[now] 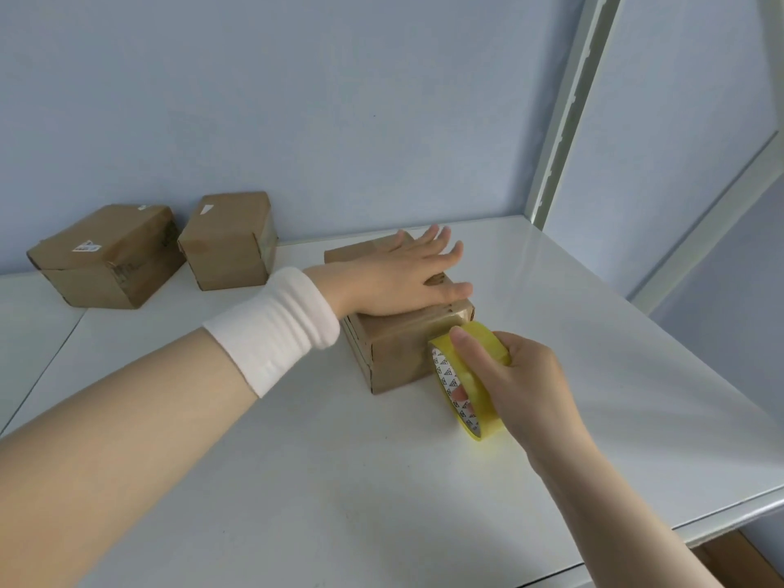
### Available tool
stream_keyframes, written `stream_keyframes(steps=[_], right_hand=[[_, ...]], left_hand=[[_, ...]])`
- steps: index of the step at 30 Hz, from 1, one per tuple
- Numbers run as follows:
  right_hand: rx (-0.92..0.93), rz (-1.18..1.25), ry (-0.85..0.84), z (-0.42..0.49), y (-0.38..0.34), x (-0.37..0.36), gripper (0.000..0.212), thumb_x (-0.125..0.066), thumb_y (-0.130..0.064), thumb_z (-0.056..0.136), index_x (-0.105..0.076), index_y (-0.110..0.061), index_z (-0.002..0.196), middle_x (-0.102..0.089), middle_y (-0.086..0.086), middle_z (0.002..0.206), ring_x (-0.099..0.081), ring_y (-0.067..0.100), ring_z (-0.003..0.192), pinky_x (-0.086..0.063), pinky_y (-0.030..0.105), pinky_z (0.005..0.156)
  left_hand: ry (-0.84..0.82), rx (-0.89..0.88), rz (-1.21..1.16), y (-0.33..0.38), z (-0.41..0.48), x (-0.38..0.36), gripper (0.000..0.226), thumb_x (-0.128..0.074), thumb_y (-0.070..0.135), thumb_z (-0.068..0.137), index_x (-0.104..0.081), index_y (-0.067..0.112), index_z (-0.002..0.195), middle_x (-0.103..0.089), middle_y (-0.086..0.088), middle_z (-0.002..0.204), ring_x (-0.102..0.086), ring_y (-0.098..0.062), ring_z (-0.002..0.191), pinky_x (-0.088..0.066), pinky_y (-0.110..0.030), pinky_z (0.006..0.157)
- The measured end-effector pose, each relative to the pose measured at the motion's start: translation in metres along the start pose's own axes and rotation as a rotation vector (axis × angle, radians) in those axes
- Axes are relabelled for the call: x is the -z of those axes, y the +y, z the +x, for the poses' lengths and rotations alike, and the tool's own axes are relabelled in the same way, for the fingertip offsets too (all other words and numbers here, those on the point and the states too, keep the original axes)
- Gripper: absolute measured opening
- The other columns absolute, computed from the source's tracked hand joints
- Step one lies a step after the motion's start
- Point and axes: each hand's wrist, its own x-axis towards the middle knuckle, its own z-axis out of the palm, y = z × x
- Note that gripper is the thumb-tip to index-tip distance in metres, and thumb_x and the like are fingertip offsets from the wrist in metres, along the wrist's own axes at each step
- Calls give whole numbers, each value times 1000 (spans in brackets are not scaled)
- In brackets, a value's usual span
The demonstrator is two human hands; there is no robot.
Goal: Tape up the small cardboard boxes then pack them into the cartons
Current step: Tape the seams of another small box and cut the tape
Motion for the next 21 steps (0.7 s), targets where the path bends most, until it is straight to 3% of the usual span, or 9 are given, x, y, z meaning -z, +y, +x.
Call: stream_keyframes(steps=[6, 12, 16, 21], right_hand=[[-14, 47, -14, 10, 0, -3, 40, -57, -44, 86, -63, -7, 73, -65, -4, 48, -53, 2, 39, -37, 11, 38], [-24, 117, -26, 12, 4, -2, 41, -56, -41, 88, -63, -3, 76, -66, -2, 51, -55, 5, 42, -39, 11, 40], [17, 221, -185, 7, 4, -3, 24, -60, -37, 88, -63, -13, 89, -68, -12, 61, -60, -2, 54, -42, 9, 47], [74, 166, -302, 10, 13, -5, 24, -58, -32, 91, -61, -10, 97, -74, -3, 79, -67, 7, 76, -49, 16, 64]], left_hand=[[-77, -50, 59, 7, 2, 2, 60, -21, 51, 97, 0, 30, 149, 11, 2, 158, 18, -9, 143, 14, -37, 114], [-13, -82, 48, 8, 1, -8, 58, -18, 47, 99, 2, 26, 150, 14, 2, 158, 18, -7, 142, 15, -31, 112], [-21, -34, 40, -5, 3, 0, 54, -21, 43, 100, -5, 29, 150, 11, 0, 158, 17, -9, 143, 13, -30, 112], [83, -10, 57, -16, -5, -3, 56, -23, 45, 99, -7, 28, 150, 9, 0, 158, 17, -8, 143, 12, -30, 113]])
